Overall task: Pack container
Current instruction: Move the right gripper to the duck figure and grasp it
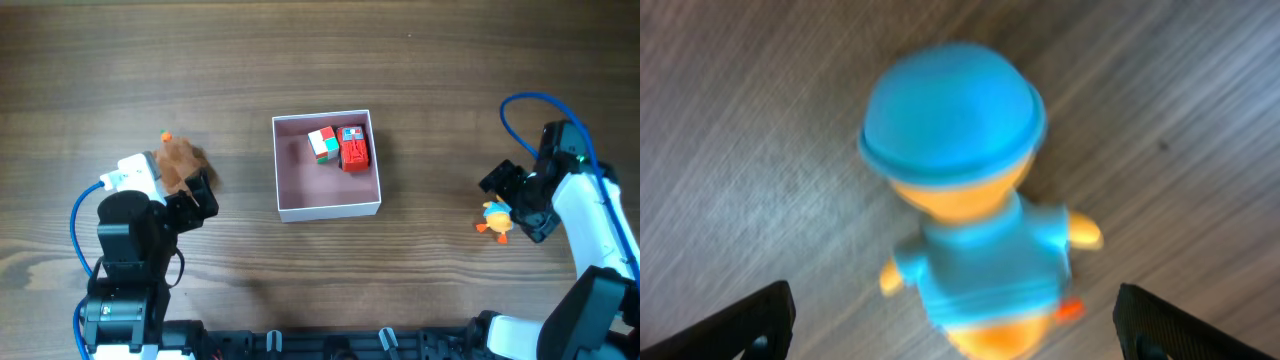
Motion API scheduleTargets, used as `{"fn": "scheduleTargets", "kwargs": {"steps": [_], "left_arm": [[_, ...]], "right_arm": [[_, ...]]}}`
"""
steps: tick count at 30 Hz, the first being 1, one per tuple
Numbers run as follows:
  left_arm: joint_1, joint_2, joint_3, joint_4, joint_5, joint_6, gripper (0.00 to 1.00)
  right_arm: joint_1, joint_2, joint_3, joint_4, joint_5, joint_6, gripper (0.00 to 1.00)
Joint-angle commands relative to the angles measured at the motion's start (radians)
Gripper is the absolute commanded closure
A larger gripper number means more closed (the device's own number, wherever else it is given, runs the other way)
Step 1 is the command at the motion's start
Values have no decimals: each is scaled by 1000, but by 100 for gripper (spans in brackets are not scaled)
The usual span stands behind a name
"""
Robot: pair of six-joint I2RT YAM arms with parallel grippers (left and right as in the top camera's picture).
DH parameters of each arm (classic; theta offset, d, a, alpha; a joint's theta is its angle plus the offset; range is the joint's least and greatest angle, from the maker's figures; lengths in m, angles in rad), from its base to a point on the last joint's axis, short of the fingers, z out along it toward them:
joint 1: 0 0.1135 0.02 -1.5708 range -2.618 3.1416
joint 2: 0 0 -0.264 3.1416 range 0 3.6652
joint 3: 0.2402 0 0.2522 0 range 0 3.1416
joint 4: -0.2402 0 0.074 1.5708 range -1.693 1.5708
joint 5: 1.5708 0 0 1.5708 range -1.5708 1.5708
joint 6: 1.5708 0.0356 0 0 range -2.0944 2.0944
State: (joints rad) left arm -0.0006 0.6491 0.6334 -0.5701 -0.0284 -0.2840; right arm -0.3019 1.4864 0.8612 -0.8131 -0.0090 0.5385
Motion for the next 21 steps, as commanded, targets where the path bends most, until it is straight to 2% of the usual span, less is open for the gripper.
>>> {"fn": "scheduleTargets", "kwargs": {"steps": [1,5,7,8,16,21], "left_arm": [[6,-5,18,-13,-6,-12,0],[6,-5,18,-18,-6,-12,0],[6,-5,18,-18,-6,-12,0],[6,-5,18,-18,-6,-12,0],[6,-5,18,-19,-6,-12,0],[6,-5,18,-19,-6,-12,0]], "right_arm": [[-1,-4,-75,123,10,10,0],[0,-3,-114,223,16,-53,2],[0,-3,-117,229,20,-68,19],[0,-3,-117,227,19,-68,35],[0,-3,-117,200,19,-68,96],[0,-3,-117,195,19,-72,96]]}}
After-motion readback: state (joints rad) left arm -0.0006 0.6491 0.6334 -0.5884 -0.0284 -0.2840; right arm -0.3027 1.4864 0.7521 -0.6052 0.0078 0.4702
